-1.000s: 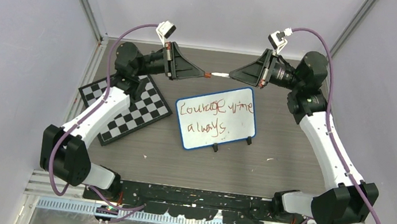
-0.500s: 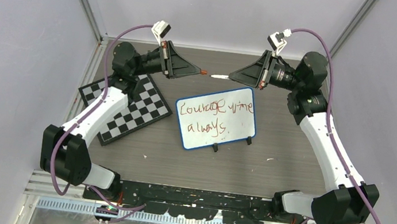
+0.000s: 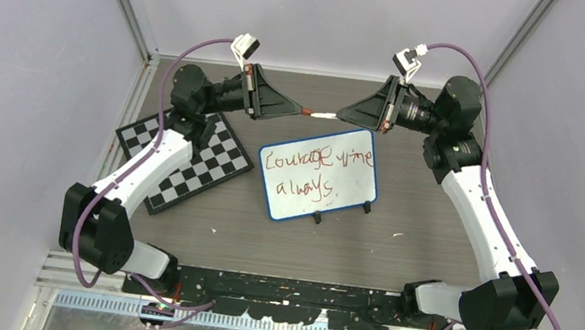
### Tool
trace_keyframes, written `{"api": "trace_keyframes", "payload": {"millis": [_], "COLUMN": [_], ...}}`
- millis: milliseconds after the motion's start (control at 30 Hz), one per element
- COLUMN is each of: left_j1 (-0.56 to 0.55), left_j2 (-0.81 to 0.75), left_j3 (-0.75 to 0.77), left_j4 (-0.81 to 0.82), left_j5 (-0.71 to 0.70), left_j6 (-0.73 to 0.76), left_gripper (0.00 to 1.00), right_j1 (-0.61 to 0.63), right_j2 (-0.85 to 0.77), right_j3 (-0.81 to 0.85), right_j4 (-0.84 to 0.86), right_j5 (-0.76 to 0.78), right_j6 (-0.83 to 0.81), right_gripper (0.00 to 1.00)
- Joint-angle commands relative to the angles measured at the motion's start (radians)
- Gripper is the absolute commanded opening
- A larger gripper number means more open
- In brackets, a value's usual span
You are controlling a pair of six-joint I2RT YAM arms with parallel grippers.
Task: Write a sentence on the whiteboard
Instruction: Close the whiteboard marker at the center of the board.
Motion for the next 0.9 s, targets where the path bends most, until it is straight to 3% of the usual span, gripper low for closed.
{"api": "trace_keyframes", "payload": {"millis": [0,500,867], "left_j1": [-0.015,0.022,0.022], "left_j2": [-0.028,-0.062,-0.041], "left_j3": [0.028,-0.020,-0.021], "left_j4": [0.054,0.107,0.052], "left_j5": [0.003,0.028,0.006], "left_j6": [-0.003,-0.040,-0.008], "left_gripper": [0.00,0.00,0.00], "right_j1": [0.006,0.001,0.000], "right_j2": [-0.022,-0.034,-0.041], "right_j3": [0.028,0.039,0.018], "right_j4": [0.023,-0.005,0.051], "right_j5": [0.005,0.006,-0.013], "right_j6": [-0.010,-0.030,0.016], "right_gripper": [0.00,0.00,0.00]}}
